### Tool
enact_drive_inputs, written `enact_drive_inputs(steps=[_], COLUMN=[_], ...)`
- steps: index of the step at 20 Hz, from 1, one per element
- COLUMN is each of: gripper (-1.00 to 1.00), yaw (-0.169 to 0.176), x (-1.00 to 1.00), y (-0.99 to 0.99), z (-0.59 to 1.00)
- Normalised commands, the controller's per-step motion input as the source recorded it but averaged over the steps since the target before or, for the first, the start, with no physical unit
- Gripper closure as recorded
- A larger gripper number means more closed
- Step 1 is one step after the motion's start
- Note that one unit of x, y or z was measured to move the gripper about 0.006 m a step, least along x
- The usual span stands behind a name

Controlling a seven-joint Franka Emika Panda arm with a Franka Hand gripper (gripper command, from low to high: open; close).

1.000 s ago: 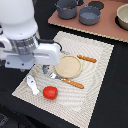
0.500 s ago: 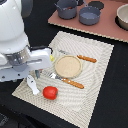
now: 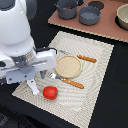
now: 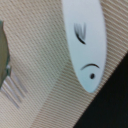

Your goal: Interact with the objects in diverse but meaningful ways.

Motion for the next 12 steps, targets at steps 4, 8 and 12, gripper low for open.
enact_drive_inputs(steps=[4, 8, 12], gripper=[-1.0, -1.0, -1.0], yaw=[0.0, -0.011, -0.005], x=[-0.09, -0.37, -0.36], y=[-0.28, -0.35, -0.38], z=[0.04, 0.32, 0.28])
